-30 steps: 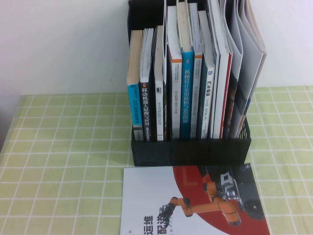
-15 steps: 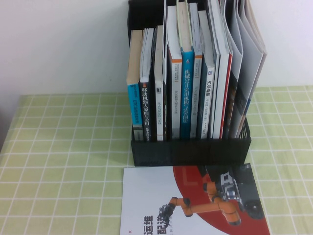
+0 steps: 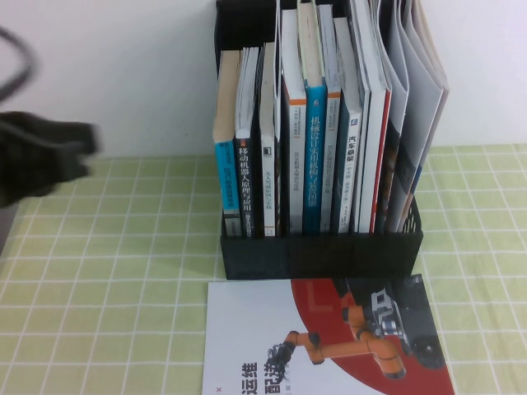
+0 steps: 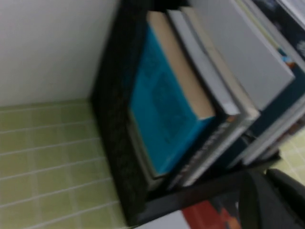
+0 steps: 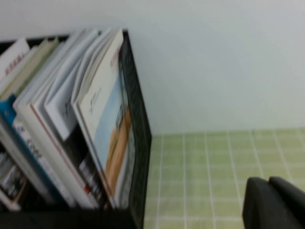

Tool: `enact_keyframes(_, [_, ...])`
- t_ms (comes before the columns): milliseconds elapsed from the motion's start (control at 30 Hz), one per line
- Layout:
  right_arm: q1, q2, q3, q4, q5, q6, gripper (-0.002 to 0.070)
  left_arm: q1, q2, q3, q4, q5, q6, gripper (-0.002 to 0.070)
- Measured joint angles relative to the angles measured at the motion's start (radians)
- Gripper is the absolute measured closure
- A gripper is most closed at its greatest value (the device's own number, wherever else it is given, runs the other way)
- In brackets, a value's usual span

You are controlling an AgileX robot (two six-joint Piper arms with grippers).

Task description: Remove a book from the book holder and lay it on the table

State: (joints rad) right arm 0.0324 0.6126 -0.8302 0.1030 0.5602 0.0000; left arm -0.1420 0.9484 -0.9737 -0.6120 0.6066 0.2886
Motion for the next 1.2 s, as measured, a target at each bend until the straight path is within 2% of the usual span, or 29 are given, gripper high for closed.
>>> enact_keyframes(100, [0.000, 0.040, 0.002, 0.077, 0.080, -0.019, 0.0678, -0.043, 0.133, -0.013, -0.273, 0.032, 0.339, 0.0678])
enact_keyframes(200, [0.000, 0.076, 0.035, 0.192, 0.072, -0.146, 0.0678, -0.118, 0.249, -0.087, -0.401, 0.043, 0.489, 0.0678])
enact_keyframes(333, [0.000, 0.101, 0.148, 0.456, -0.025, -0.409, 0.0678, -0.222, 0.405, -0.241, -0.394, 0.044, 0.541, 0.0678])
enact_keyframes(500, [0.000, 0.174, 0.232, 0.974, -0.108, -1.002, 0.0675, -0.348, 0.575, -0.482, -0.301, 0.029, 0.548, 0.0678])
enact_keyframes(633, [0.000, 0.277, 0.238, 1.324, -0.093, -1.417, 0.0627, -0.394, 0.698, -0.633, -0.247, 0.024, 0.548, 0.0678])
enact_keyframes(733, [0.000, 0.367, 0.238, 1.504, -0.106, -1.598, 0.0560, -0.412, 0.777, -0.723, -0.236, 0.024, 0.549, 0.0678])
enact_keyframes(833, [0.000, 0.461, 0.238, 1.575, -0.123, -1.745, 0.0481, -0.433, 0.832, -0.798, -0.230, 0.024, 0.576, 0.0678])
enact_keyframes(933, [0.000, 0.545, 0.232, 1.588, -0.107, -1.818, 0.0421, -0.467, 0.876, -0.863, -0.221, 0.024, 0.606, 0.0678])
enact_keyframes(1200, [0.000, 0.717, 0.134, 1.596, -0.051, -1.847, 0.0396, -0.507, 0.947, -0.912, -0.124, 0.026, 0.618, 0.0678])
